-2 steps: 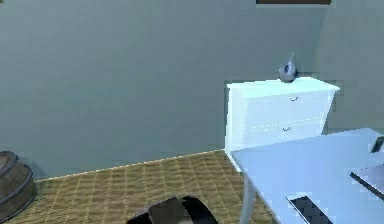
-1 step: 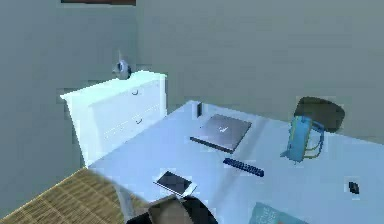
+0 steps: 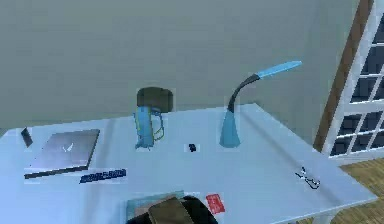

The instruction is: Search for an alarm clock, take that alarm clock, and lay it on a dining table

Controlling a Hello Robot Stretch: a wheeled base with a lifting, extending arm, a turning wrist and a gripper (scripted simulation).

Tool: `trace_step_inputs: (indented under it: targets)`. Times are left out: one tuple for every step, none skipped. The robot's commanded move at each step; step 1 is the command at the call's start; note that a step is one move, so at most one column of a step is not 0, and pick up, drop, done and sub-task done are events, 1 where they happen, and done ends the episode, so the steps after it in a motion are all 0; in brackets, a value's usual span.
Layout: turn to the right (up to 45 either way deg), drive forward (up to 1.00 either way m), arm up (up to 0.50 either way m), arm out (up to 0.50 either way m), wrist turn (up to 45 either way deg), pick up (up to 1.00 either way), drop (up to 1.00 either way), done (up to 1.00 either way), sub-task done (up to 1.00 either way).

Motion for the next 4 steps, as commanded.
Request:
trace_step_inputs:
  targets:
    - [45.0,0.00,0.00,0.00,0.0,0.00,0.00,0.00,0.00]
    - [12.0,0.00,0.00,0.00,0.0,0.00,0.00,0.00,0.00]
    - [-45.0,0.00,0.00,0.00,0.0,0.00,0.00,0.00,0.00]
    - [-45.0,0.00,0.00,0.00,0.0,0.00,0.00,0.00,0.00]
